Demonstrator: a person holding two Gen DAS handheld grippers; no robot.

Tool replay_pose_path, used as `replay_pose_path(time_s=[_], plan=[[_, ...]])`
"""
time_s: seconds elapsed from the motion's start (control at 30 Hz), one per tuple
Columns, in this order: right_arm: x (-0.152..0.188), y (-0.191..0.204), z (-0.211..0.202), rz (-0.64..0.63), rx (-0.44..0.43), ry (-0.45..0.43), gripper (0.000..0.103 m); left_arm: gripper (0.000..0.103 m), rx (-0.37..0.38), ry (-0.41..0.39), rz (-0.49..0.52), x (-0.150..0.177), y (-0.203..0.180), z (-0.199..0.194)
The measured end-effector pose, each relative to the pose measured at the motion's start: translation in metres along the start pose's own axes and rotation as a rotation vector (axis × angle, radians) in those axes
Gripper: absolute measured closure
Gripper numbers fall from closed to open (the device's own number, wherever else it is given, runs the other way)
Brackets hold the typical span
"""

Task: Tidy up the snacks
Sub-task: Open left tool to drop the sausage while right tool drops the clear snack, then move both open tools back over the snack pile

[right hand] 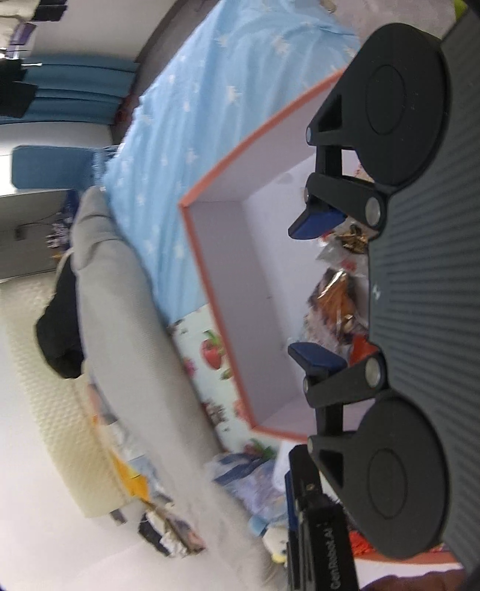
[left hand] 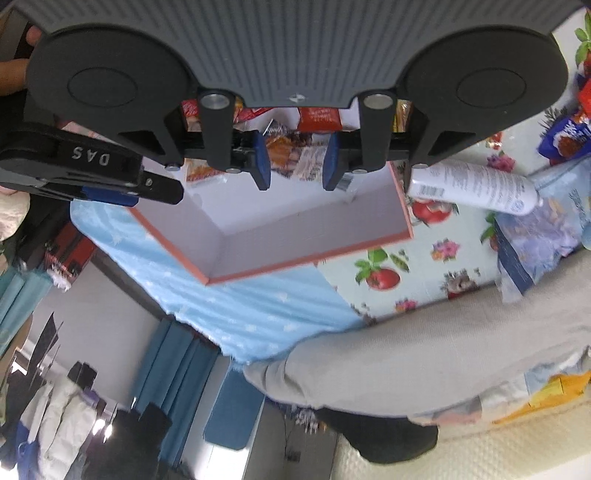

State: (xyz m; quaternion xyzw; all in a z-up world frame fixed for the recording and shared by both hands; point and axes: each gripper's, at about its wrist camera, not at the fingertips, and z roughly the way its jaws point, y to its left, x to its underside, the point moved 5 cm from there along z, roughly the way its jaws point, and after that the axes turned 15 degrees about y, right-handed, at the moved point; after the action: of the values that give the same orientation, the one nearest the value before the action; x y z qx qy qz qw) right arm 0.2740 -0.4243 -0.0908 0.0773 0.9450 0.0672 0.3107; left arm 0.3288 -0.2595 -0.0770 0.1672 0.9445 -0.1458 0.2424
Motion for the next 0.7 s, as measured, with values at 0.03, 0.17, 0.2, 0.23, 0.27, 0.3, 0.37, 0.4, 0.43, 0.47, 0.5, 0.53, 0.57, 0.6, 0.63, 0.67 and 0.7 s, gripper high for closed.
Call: replay_pose_path(time_s=[0.03, 0.17, 0.2, 0.23, 0.27, 0.3, 0.37, 0.4, 0.43, 0.47, 0.5, 0.53, 0.57, 0.6, 0.63, 0.67, 0.7], plan=[[-0.001, 0.003, -0.008, -0.002, -0.009, -0.019, 0.039, 0.067, 0.001, -0.012, 0.0, 0.001, 0.0, -0.007], [-0.004, 0.017, -0.031, -0.022, -0.027, -0.075, 0.039, 0.066, -0.005, -0.062, -0.001, 0.006, 0.003, -0.035], [-0.004, 0.02, -0.035, -0.025, -0.033, -0.087, 0.039, 0.066, -0.006, -0.074, -0.001, 0.008, 0.004, -0.043], [-0.004, 0.025, -0.041, -0.029, -0.042, -0.098, 0.039, 0.066, -0.008, -0.084, 0.0, 0.011, 0.006, -0.049], [-0.003, 0.029, -0.046, -0.034, -0.05, -0.109, 0.039, 0.066, -0.011, -0.095, 0.0, 0.013, 0.007, -0.056], [-0.002, 0.032, -0.05, -0.039, -0.055, -0.118, 0.039, 0.066, -0.014, -0.104, 0.0, 0.016, 0.008, -0.062], [0.0, 0.041, -0.059, -0.049, -0.066, -0.136, 0.039, 0.066, -0.016, -0.124, -0.005, 0.021, 0.011, -0.074], [0.0, 0.046, -0.062, -0.053, -0.068, -0.143, 0.039, 0.066, -0.018, -0.133, -0.01, 0.024, 0.014, -0.08], [0.002, 0.05, -0.064, -0.059, -0.073, -0.15, 0.039, 0.066, -0.02, -0.143, -0.015, 0.027, 0.017, -0.086], [0.003, 0.054, -0.068, -0.066, -0.082, -0.156, 0.039, 0.066, -0.024, -0.152, -0.02, 0.031, 0.02, -0.092], [0.005, 0.059, -0.07, -0.072, -0.088, -0.161, 0.039, 0.066, -0.028, -0.158, -0.025, 0.034, 0.024, -0.097], [0.007, 0.063, -0.073, -0.079, -0.093, -0.165, 0.039, 0.066, -0.032, -0.164, -0.029, 0.038, 0.027, -0.102], [0.008, 0.068, -0.075, -0.085, -0.1, -0.17, 0.039, 0.066, -0.037, -0.168, -0.035, 0.041, 0.031, -0.107], [0.011, 0.072, -0.076, -0.087, -0.11, -0.175, 0.039, 0.066, -0.043, -0.172, -0.04, 0.046, 0.035, -0.113], [0.012, 0.077, -0.077, -0.091, -0.121, -0.176, 0.039, 0.066, -0.05, -0.177, -0.044, 0.049, 0.039, -0.117], [0.014, 0.082, -0.078, -0.096, -0.129, -0.176, 0.039, 0.066, -0.054, -0.185, -0.048, 0.054, 0.043, -0.122], [0.016, 0.087, -0.078, -0.104, -0.135, -0.177, 0.039, 0.066, -0.061, -0.19, -0.052, 0.057, 0.048, -0.126]])
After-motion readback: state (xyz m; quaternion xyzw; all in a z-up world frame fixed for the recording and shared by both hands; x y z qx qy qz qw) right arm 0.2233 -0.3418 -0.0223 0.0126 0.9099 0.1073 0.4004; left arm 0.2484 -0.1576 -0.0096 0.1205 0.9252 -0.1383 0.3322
